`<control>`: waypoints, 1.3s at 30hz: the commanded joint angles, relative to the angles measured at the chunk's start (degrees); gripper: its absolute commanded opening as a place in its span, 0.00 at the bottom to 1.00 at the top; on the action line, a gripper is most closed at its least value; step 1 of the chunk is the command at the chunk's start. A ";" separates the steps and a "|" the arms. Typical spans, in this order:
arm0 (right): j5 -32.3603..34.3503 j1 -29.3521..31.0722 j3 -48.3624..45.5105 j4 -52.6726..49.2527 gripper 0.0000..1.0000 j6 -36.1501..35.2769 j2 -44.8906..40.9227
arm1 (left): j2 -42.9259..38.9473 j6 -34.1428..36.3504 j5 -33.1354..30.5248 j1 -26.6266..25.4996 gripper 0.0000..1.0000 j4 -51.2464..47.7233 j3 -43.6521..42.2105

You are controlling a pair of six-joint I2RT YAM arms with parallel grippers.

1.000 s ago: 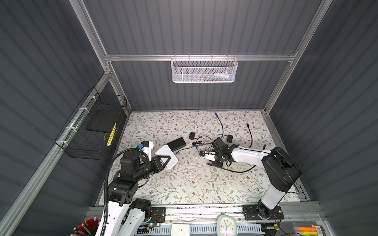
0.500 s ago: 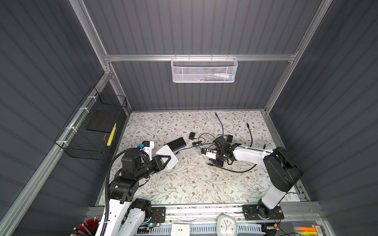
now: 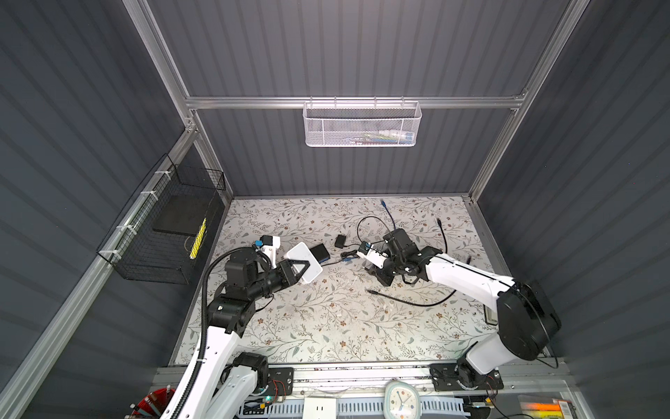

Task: Insert the plug into the switch port
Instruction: 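Lift the power plug toward the router with the right gripper while the left gripper advances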

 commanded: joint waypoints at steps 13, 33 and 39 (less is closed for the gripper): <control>-9.95 6.61 -6.13 16.51 0.00 30.16 -5.21 | 6.75 -5.80 3.28 0.14 0.00 21.54 -4.73; -11.33 8.72 -6.26 18.81 0.00 33.73 -4.71 | 17.95 -7.26 4.03 -6.67 0.00 30.16 -4.82; -10.89 9.45 -5.15 18.79 0.00 33.69 -4.18 | 19.72 -7.81 3.42 -7.80 0.00 31.51 -4.34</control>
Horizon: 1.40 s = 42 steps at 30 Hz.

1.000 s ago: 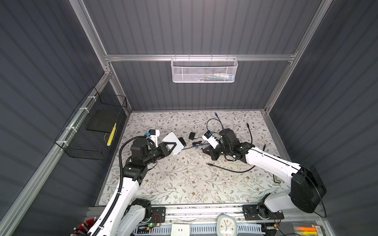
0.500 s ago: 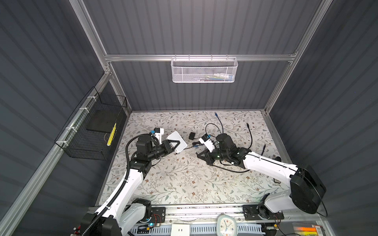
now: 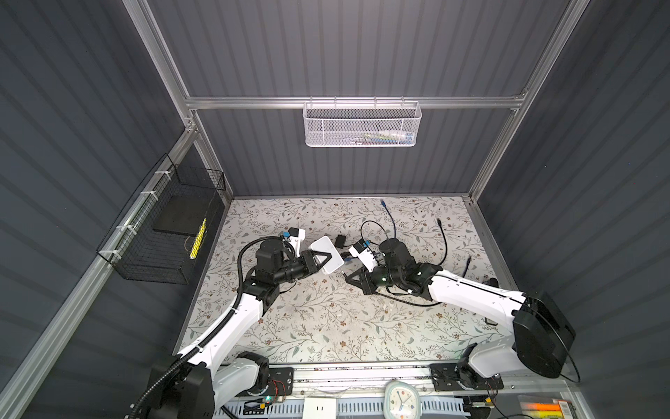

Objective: Insert the plug into the switch port

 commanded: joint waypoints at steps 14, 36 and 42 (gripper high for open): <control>0.59 0.86 3.03 -1.25 0.00 0.31 0.79 | 3.25 -1.59 1.66 -1.28 0.00 2.92 2.22; 1.37 0.89 3.42 -1.78 0.00 0.50 0.80 | 3.05 -0.21 4.23 -1.28 0.00 0.01 4.30; 1.70 0.71 4.61 -4.07 0.00 -0.92 0.36 | 3.41 0.22 4.53 -1.37 0.00 -0.50 4.45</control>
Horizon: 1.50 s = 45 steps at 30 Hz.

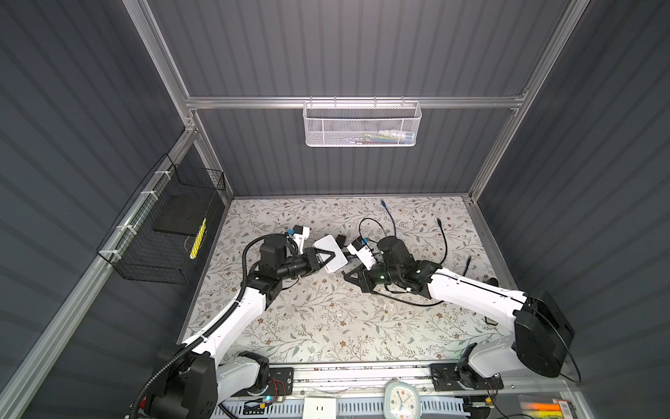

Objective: Insert the plug into the switch port

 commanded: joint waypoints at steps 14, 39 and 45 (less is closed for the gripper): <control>-0.56 0.10 2.06 0.08 0.00 0.19 -0.60 | 0.89 1.15 2.13 -1.09 0.00 0.24 2.30; 1.78 -0.46 4.32 -3.28 0.00 -0.83 -1.59 | 0.26 1.55 2.22 -1.35 0.00 -0.89 2.35; 2.32 -0.56 4.21 -3.51 0.00 -0.70 -1.80 | -0.82 4.26 1.83 -1.35 0.00 -5.50 3.73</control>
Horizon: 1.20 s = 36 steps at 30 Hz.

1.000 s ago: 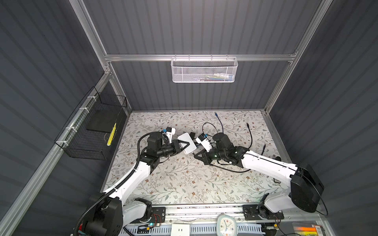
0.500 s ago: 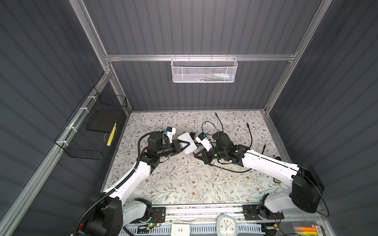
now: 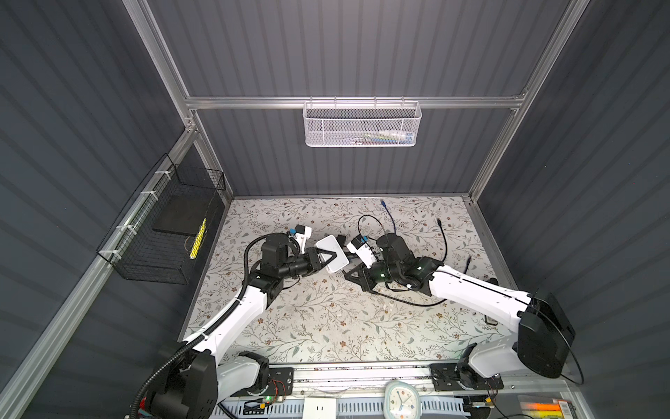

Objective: Insert the plug into the switch port

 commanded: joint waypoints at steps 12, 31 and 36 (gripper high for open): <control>1.33 -0.62 1.24 3.42 0.00 1.21 -1.95 | -0.40 2.35 2.63 -0.61 0.00 -3.25 2.78; -0.02 -0.46 0.84 6.46 0.00 2.47 -1.66 | 1.90 -0.51 5.54 -0.69 0.00 -1.49 3.00; 1.27 -0.52 1.26 5.99 0.00 2.60 -1.05 | 0.96 -0.27 6.25 -0.78 0.00 -2.00 2.84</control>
